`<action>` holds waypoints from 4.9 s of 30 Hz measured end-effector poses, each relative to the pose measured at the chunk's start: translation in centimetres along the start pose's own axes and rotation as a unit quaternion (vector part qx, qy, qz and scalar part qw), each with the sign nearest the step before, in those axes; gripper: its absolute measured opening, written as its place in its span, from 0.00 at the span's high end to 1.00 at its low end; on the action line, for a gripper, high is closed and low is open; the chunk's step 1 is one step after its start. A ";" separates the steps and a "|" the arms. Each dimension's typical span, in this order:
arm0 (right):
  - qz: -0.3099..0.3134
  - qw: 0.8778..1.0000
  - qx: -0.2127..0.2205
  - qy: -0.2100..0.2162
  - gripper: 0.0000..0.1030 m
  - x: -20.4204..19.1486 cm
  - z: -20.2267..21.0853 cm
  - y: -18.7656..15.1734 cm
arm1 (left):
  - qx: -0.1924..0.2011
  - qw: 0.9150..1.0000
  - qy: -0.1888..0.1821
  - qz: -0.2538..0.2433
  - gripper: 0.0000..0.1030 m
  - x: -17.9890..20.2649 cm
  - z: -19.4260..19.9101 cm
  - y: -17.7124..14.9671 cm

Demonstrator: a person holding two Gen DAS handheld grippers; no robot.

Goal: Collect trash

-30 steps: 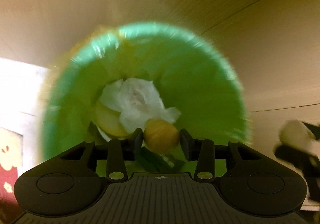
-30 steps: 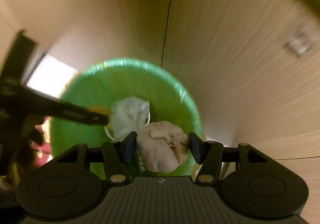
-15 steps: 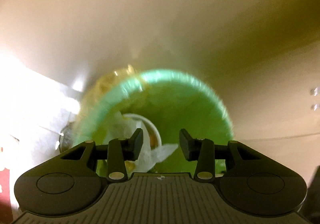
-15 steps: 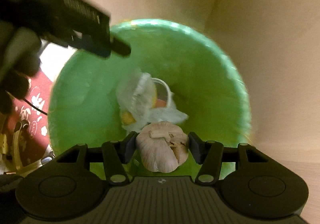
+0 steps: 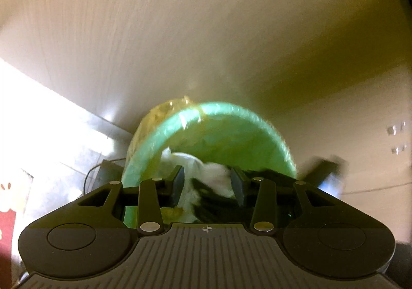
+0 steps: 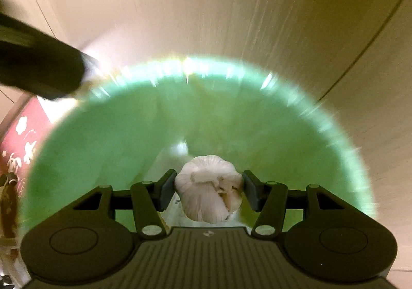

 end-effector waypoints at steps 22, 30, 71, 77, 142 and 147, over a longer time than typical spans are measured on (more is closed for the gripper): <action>0.080 0.875 0.354 -0.319 0.46 3.6 35.5 -3.4 | 0.286 0.948 -0.015 -0.140 0.57 9.2 20.9 5.0; 0.049 0.823 0.419 -0.381 0.46 6.0 41.8 -2.0 | 0.349 0.919 -0.037 -0.181 0.57 15.0 24.9 6.4; -0.195 0.909 0.343 -0.136 0.36 5.2 51.0 3.1 | 0.309 0.910 0.036 -0.275 0.84 29.9 29.1 4.6; -0.204 0.902 0.356 -0.135 0.36 4.3 52.4 1.6 | 0.299 0.907 0.028 -0.296 0.84 30.5 29.2 3.1; -0.193 0.900 0.374 -0.117 0.35 2.2 53.3 0.5 | 0.303 0.902 0.006 -0.309 0.84 29.8 30.3 0.7; -0.193 0.901 0.370 -0.118 0.35 2.7 53.3 0.7 | 0.315 0.896 0.003 -0.313 0.84 30.3 30.1 0.8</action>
Point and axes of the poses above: each gripper's, at about its wrist camera, not at the fingertips, and z roughly against the way its jaws point, x to its right, y to its top, the point moved 2 cm from there along -z, roughly the way its jaws point, and after that the axes turned 9 degrees about y, right-handed, at the moved point
